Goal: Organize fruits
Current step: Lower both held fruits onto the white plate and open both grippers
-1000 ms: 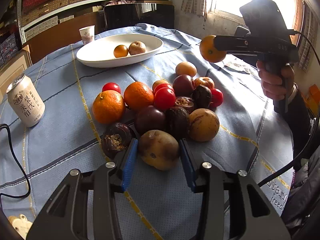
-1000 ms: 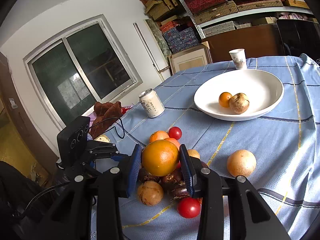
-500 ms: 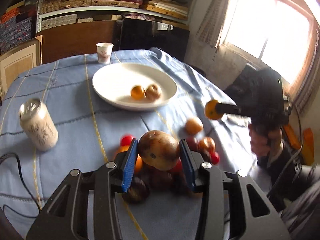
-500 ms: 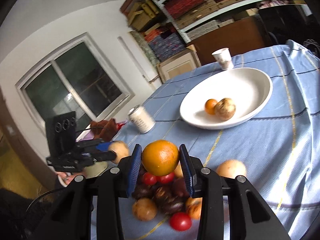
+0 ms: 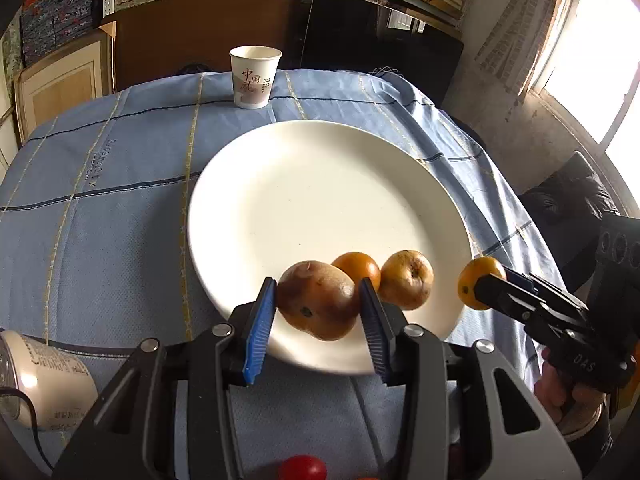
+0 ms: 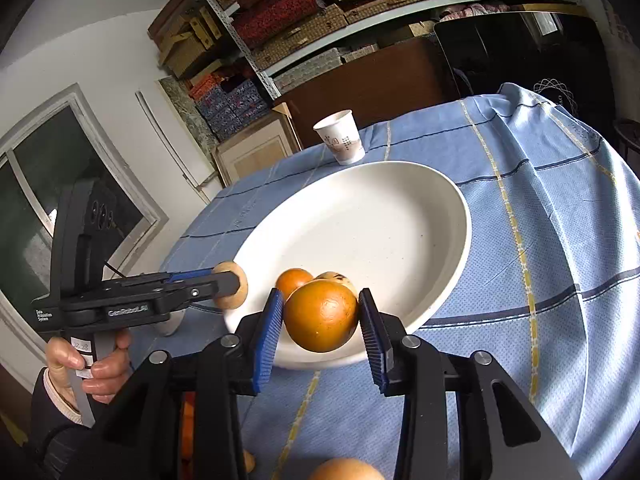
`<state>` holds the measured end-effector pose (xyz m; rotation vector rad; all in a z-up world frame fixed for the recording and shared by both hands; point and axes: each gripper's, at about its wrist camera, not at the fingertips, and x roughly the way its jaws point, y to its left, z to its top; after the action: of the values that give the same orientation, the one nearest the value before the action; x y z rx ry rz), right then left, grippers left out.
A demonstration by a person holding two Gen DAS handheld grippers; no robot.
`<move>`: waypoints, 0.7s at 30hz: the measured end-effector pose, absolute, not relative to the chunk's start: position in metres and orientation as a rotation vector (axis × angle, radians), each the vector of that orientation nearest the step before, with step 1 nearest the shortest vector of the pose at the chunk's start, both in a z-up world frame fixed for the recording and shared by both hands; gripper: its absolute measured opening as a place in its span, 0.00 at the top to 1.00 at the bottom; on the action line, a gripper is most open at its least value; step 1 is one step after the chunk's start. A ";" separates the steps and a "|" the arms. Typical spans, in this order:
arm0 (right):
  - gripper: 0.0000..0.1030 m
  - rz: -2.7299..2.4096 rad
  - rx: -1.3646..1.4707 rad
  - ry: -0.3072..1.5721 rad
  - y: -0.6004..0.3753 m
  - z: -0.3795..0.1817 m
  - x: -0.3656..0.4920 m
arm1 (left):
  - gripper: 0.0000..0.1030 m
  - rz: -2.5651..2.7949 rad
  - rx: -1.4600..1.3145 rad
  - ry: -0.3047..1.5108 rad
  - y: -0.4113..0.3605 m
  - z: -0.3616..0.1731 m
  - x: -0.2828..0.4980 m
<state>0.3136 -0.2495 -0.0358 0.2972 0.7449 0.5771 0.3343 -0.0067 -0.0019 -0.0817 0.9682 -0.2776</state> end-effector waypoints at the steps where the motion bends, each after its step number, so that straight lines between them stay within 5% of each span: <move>1: 0.62 0.577 0.291 0.746 -0.250 -0.036 0.317 | 0.60 -0.271 -0.083 0.969 -0.008 -0.005 0.337; 3: 0.61 0.580 0.287 0.749 -0.249 -0.037 0.319 | 0.56 -0.261 -0.080 0.970 -0.011 -0.009 0.342; 6: 0.49 0.596 0.290 0.739 -0.252 -0.033 0.314 | 0.23 -0.224 -0.085 0.938 -0.008 -0.006 0.339; 12: 0.37 0.627 0.274 0.704 -0.263 -0.014 0.287 | 0.09 -0.195 -0.137 0.834 0.015 0.021 0.280; 21: 0.30 0.839 0.138 0.751 -0.227 -0.009 0.225 | 0.05 -0.139 -0.149 0.682 0.062 0.015 0.179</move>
<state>0.2245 -0.2272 -0.0094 0.1380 0.7512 0.8387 0.1789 0.0620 0.0146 -0.1492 0.6823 -0.1391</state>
